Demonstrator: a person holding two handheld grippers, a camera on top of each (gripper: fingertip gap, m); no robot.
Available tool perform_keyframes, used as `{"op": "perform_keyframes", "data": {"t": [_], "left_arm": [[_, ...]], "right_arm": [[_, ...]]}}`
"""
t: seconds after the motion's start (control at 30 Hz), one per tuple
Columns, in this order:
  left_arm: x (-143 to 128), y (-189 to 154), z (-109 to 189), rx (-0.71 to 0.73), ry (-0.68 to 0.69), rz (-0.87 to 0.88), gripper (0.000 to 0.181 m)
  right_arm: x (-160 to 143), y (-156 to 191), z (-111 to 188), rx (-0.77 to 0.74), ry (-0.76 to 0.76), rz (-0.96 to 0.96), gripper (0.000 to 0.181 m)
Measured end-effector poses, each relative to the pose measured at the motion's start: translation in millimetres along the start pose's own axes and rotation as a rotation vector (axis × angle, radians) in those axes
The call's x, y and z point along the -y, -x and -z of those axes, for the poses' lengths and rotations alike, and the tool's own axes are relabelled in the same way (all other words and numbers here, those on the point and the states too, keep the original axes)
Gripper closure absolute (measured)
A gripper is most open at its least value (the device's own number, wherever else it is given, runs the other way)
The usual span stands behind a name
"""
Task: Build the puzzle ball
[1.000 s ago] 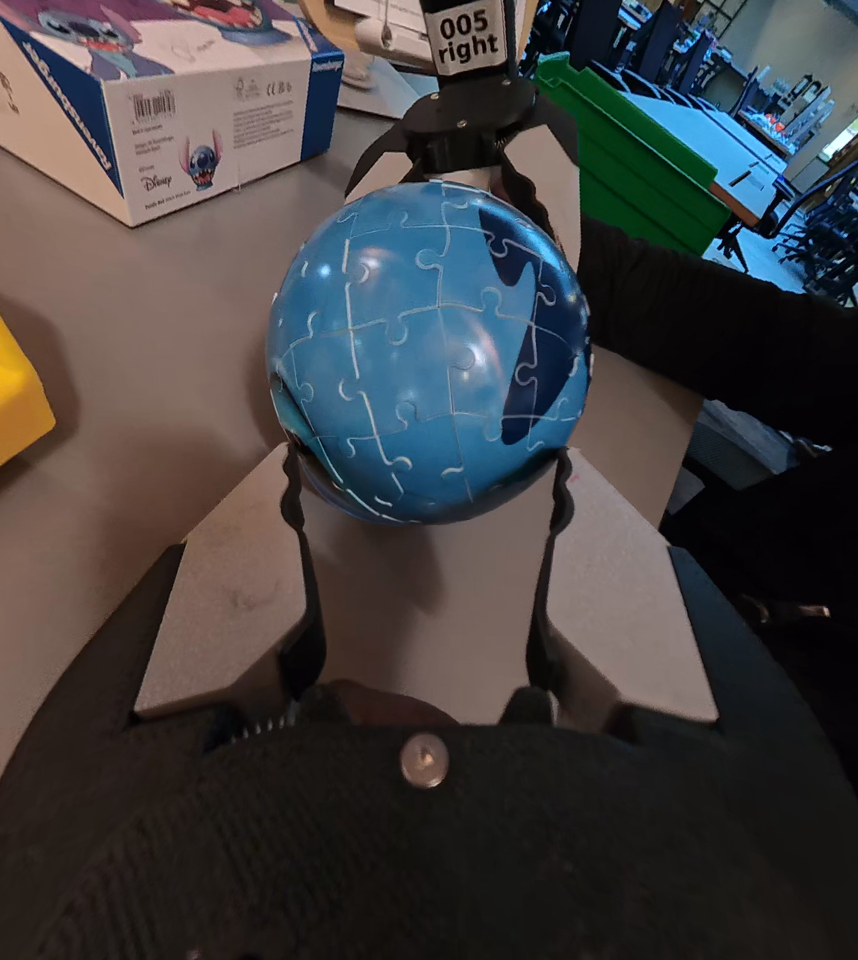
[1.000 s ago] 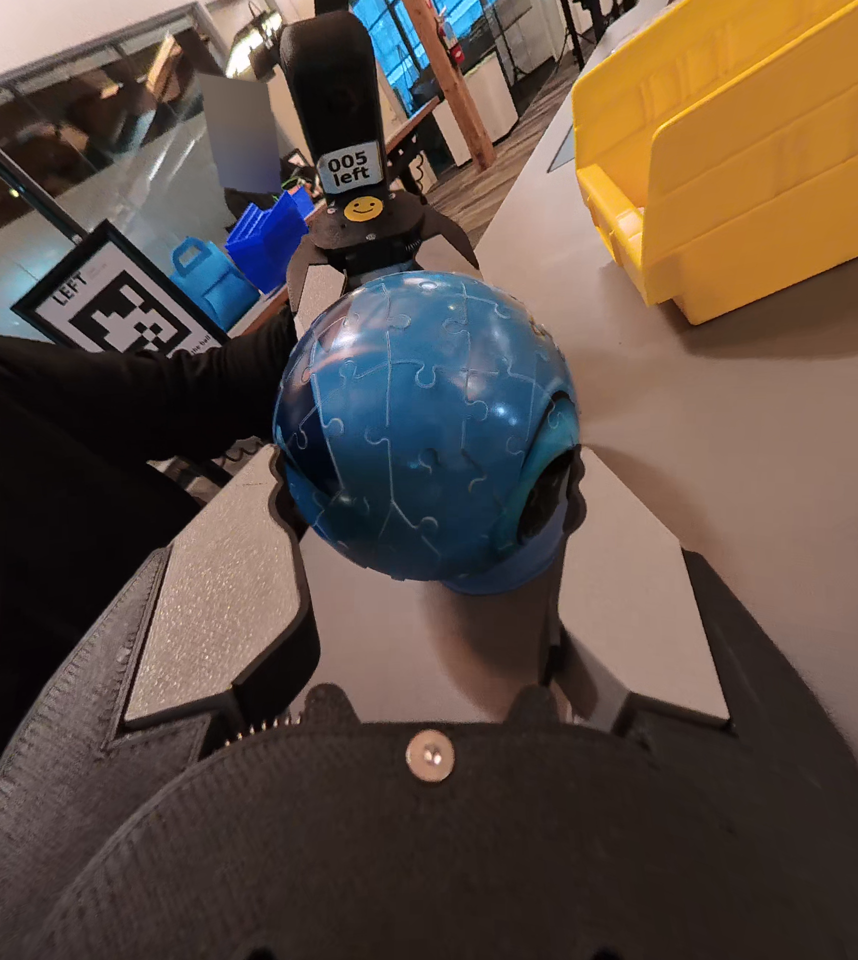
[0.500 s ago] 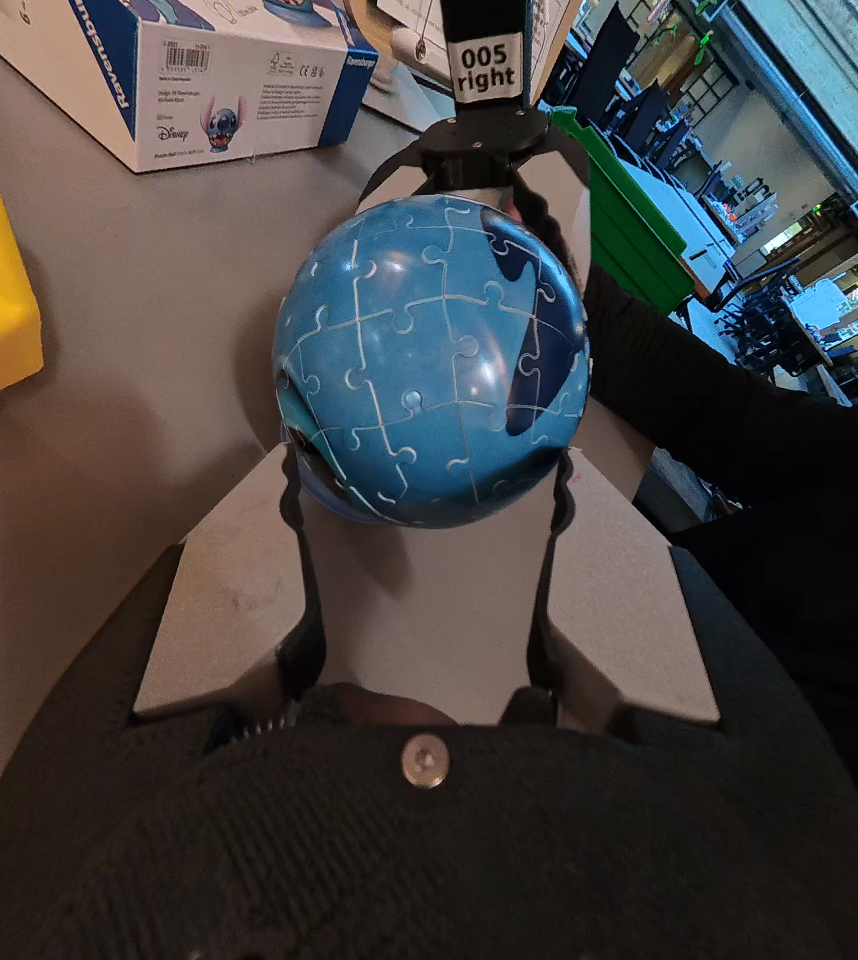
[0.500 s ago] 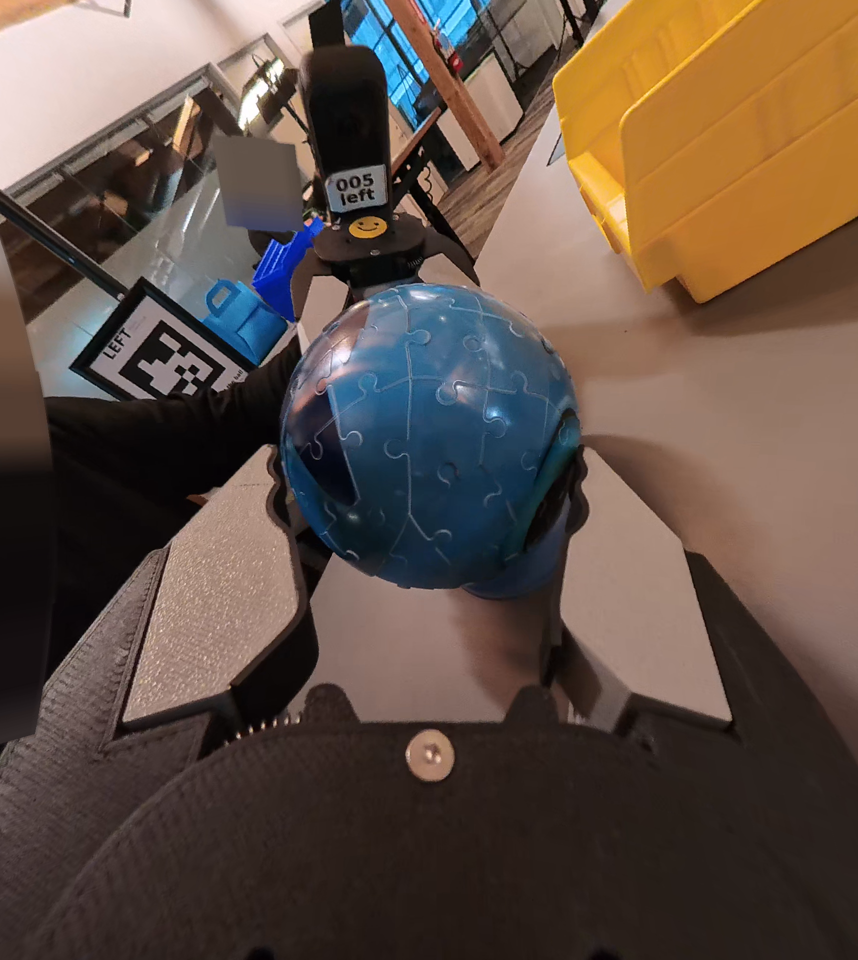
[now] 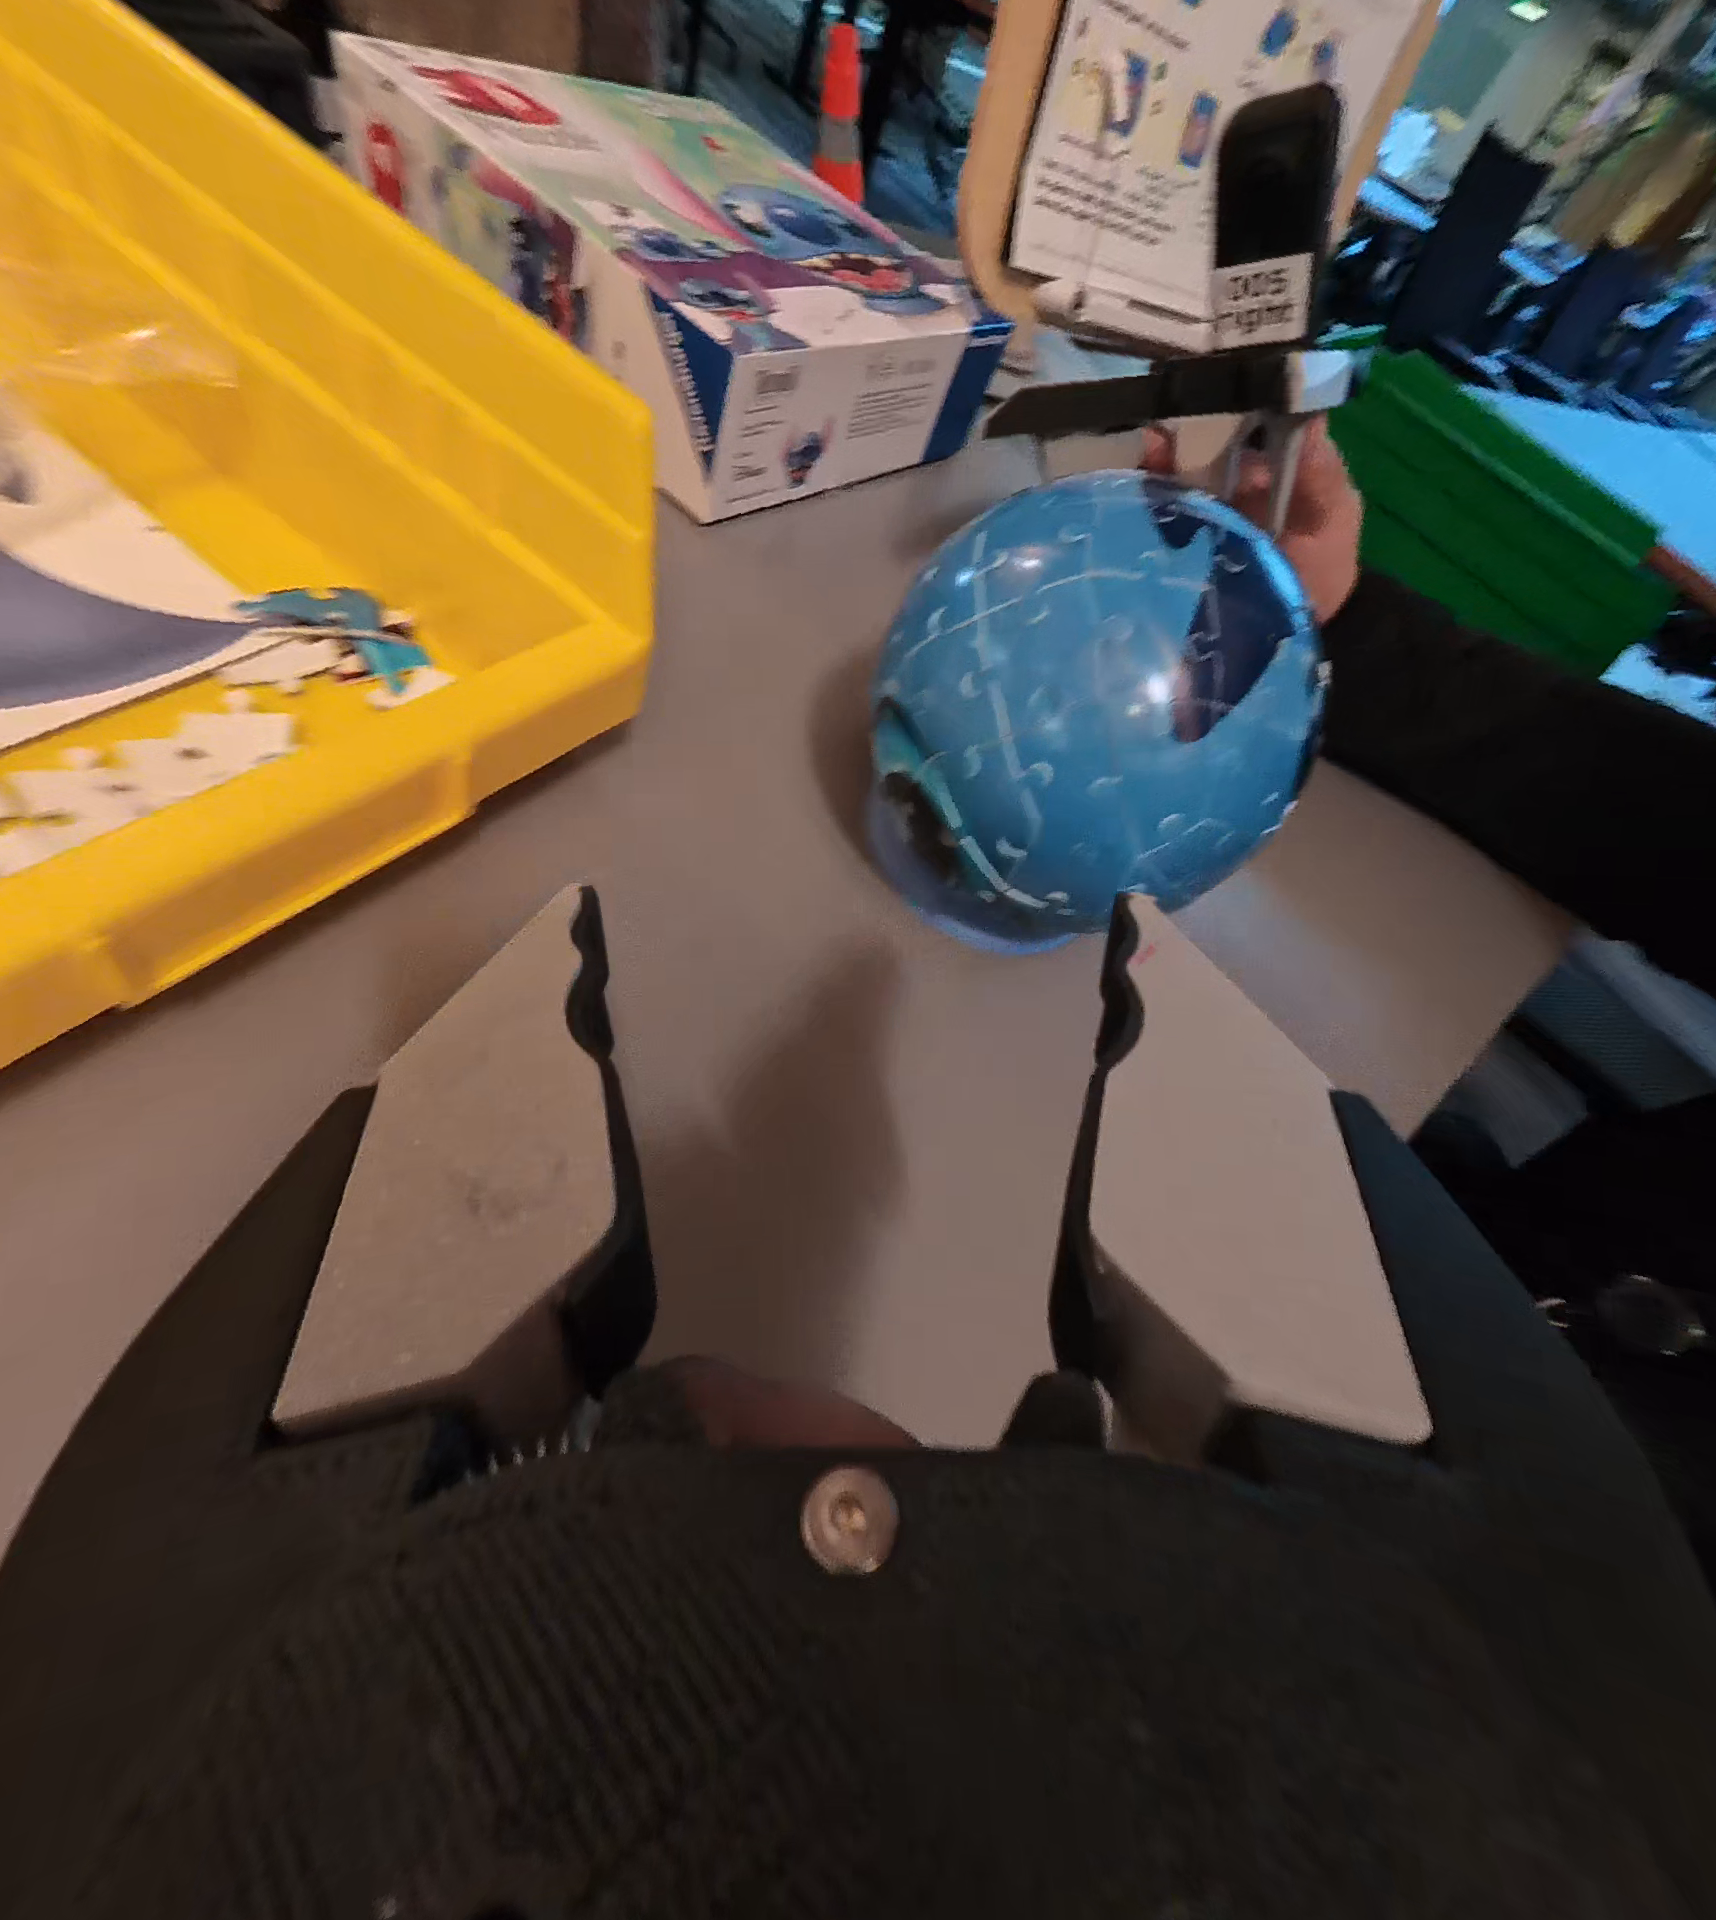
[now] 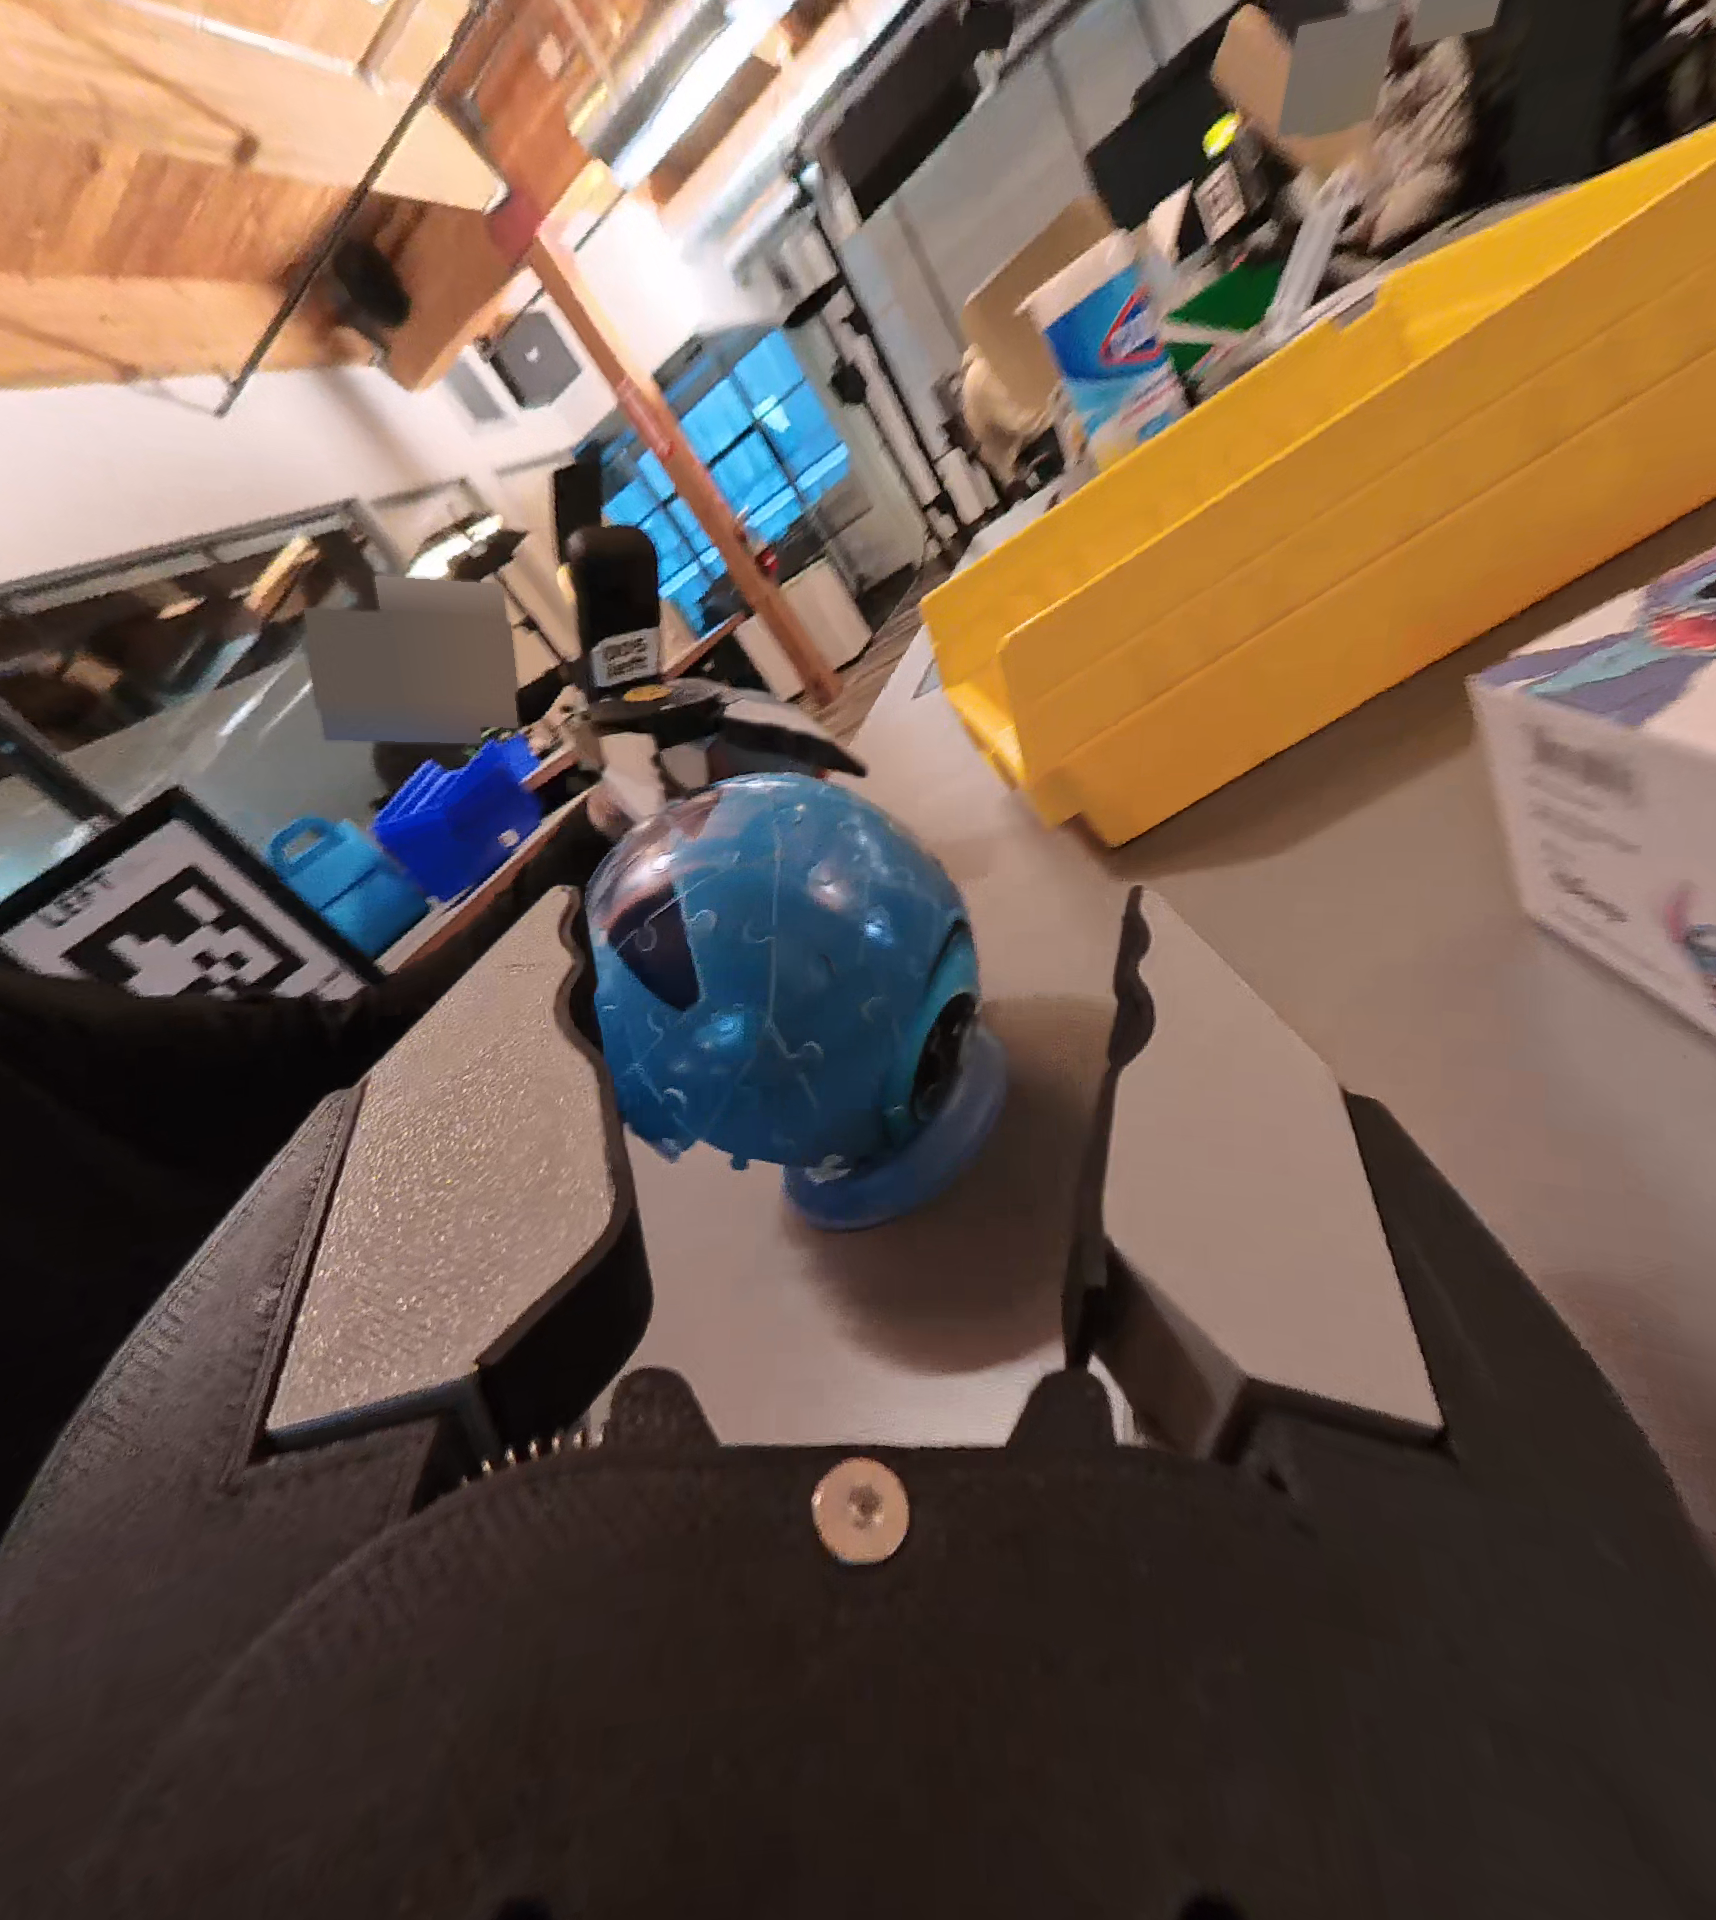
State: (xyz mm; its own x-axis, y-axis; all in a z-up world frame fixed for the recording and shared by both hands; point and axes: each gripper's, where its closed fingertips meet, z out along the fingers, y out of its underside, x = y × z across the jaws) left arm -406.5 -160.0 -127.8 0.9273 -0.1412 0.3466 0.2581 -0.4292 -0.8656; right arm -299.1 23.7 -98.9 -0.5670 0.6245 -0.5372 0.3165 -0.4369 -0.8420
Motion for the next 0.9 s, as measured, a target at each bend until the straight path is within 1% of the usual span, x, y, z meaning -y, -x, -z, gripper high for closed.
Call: {"op": "perform_keyframes", "data": {"t": [0.1, 0.17, 0.27, 0.3, 0.4, 0.43, 0.5, 0.6, 0.67, 0.8, 0.9], "left_arm": [[-3.8, 20.7, 15.1, 0.102, 0.005, -0.021, 0.088], [-4.7, 30.7, 21.2, 0.167, 0.024, -0.065, 0.088], [-0.4, 41.4, 22.0, 0.258, 0.093, -0.180, 0.088], [5.2, 42.3, 20.3, 0.274, 0.110, -0.227, 0.089], [34.9, 37.8, 11.3, 0.238, 0.092, -0.309, 0.094], [42.8, 40.9, 7.8, 0.237, 0.106, -0.324, 0.095], [49.0, 55.9, 0.4, 0.272, 0.181, -0.382, 0.094], [42.7, 84.9, -10.4, 0.348, 0.335, -0.446, 0.093], [36.7, 97.5, -16.0, 0.377, 0.414, -0.471, 0.093], [33.2, 112.6, -20.0, 0.421, 0.501, -0.516, 0.094], [20.8, 121.2, -22.0, 0.421, 0.585, -0.474, 0.099]], "right_arm": [[0.4, -13.4, 7.6, -0.097, -0.019, 0.047, 0.084], [2.7, -22.4, 13.2, -0.162, -0.047, 0.084, 0.087], [9.1, -26.6, 18.4, -0.175, -0.087, 0.081, 0.087], [10.6, -27.7, 20.0, -0.175, -0.096, 0.077, 0.088], [13.6, -31.5, 23.1, -0.169, -0.117, 0.052, 0.089], [14.0, -31.4, 23.4, -0.163, -0.120, 0.046, 0.089], [13.6, -31.3, 23.0, -0.163, -0.118, 0.049, 0.090], [10.7, -30.2, 20.9, -0.168, -0.099, 0.067, 0.090], [8.8, -29.1, 19.3, -0.168, -0.087, 0.077, 0.090], [8.2, -28.6, 18.9, -0.162, -0.086, 0.074, 0.091], [9.3, -28.4, 19.8, -0.153, -0.095, 0.063, 0.090]]}}
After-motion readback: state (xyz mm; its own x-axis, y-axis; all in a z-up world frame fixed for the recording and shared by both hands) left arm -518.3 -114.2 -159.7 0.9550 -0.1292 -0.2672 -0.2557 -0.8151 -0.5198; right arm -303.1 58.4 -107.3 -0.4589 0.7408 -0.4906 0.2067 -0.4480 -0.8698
